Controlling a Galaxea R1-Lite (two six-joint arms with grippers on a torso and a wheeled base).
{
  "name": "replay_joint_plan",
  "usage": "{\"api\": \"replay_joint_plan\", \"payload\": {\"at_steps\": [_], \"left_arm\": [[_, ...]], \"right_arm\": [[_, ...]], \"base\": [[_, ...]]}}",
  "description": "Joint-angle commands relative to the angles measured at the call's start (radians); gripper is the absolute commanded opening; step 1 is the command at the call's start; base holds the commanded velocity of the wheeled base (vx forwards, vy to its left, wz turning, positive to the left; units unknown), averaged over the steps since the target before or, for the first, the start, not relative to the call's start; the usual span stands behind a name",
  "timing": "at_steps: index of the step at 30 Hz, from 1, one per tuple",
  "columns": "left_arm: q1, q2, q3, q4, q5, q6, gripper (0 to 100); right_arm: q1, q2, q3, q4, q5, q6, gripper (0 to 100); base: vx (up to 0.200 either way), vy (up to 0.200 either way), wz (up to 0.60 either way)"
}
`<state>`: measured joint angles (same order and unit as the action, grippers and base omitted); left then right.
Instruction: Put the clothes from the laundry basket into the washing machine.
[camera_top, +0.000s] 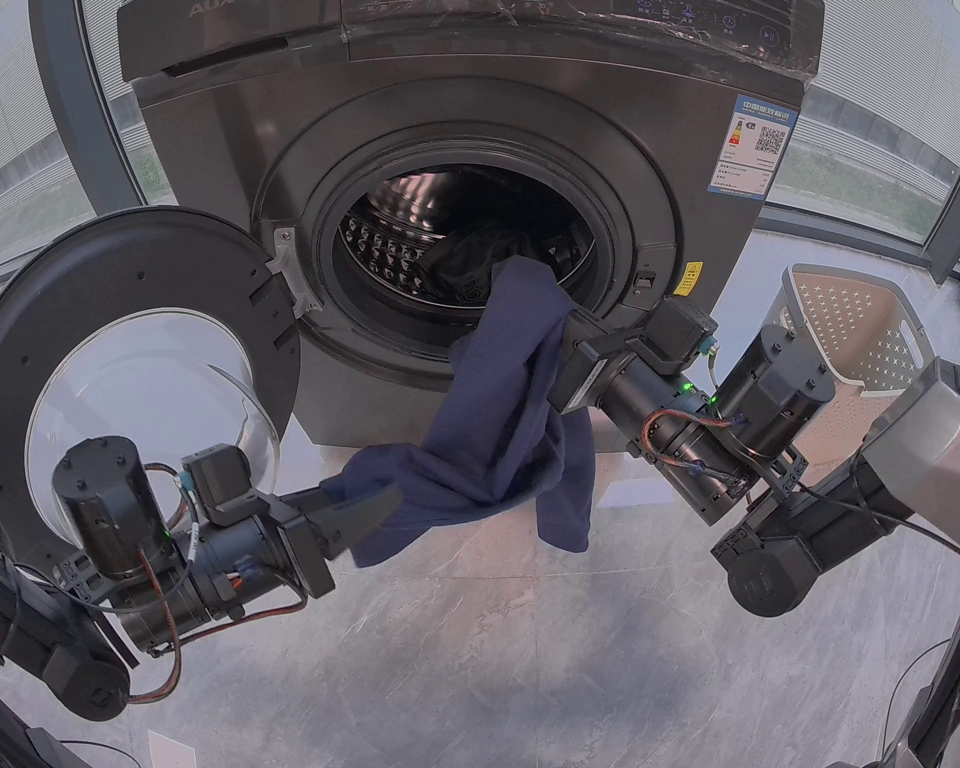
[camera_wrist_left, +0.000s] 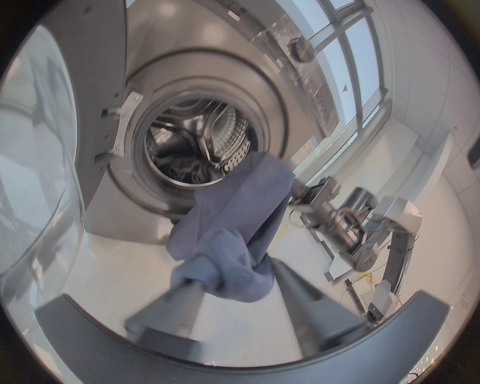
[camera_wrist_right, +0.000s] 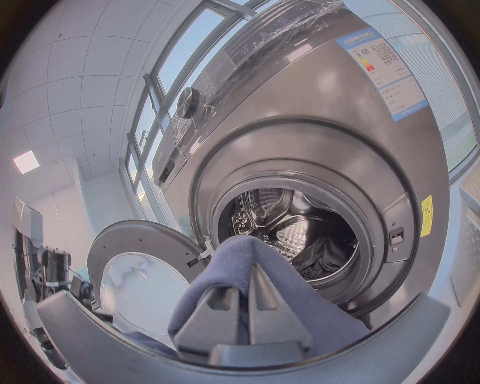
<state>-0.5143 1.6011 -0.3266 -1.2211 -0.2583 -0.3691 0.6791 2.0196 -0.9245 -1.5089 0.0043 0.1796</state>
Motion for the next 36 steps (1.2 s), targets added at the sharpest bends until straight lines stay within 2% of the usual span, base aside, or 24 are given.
{"api": "replay_joint_plan", "payload": {"at_steps": [1, 2, 3, 4, 5, 7, 10, 19, 23, 30, 36], "left_arm": [[-0.003, 0.097, 0.050, 0.006, 0.013, 0.015, 100], [-0.003, 0.099, 0.054, 0.006, 0.013, 0.016, 100], [-0.006, 0.117, 0.089, 0.006, 0.014, 0.056, 100], [-0.007, 0.120, 0.095, 0.006, 0.014, 0.064, 100], [-0.009, 0.145, 0.130, 0.002, 0.013, 0.099, 100], [-0.020, 0.175, 0.161, -0.009, 0.008, 0.133, 100], [-0.041, 0.200, 0.167, -0.021, 0.011, 0.162, 100], [-0.089, 0.149, 0.112, -0.037, 0.014, 0.159, 100], [-0.132, 0.142, 0.170, 0.008, 0.016, 0.159, 100], [-0.099, 0.229, 0.225, -0.005, 0.024, 0.167, 100], [-0.096, 0.234, 0.116, -0.084, 0.042, 0.165, 100]], "right_arm": [[0.003, -0.018, -0.005, 0.004, -0.003, -0.002, 0], [0.003, -0.018, -0.005, 0.004, -0.003, -0.002, 0], [0.003, -0.019, -0.010, 0.007, -0.003, -0.002, 0], [0.003, -0.019, -0.010, 0.009, -0.001, -0.002, 0], [0.003, -0.019, -0.014, 0.009, -0.003, -0.002, 0], [0.003, -0.019, -0.014, 0.010, -0.003, -0.002, 0], [0.003, -0.018, -0.010, 0.009, -0.004, 0.000, 0], [0.007, -0.018, -0.002, 0.009, -0.004, 0.000, 0], [-0.003, -0.021, -0.036, 0.013, -0.004, -0.002, 0], [0.000, -0.019, -0.066, 0.012, -0.007, -0.002, 0], [0.017, -0.012, -0.031, 0.009, -0.007, -0.002, 0]], "base": [[0.000, 0.000, 0.00], [0.000, 0.000, 0.00], [0.000, 0.000, 0.00], [0.000, 0.000, 0.00], [0.000, 0.000, 0.00], [0.000, 0.000, 0.00], [0.000, 0.000, 0.00], [0.000, 0.000, 0.00], [0.000, 0.000, 0.00], [0.000, 0.000, 0.00], [0.000, 0.000, 0.00]]}}
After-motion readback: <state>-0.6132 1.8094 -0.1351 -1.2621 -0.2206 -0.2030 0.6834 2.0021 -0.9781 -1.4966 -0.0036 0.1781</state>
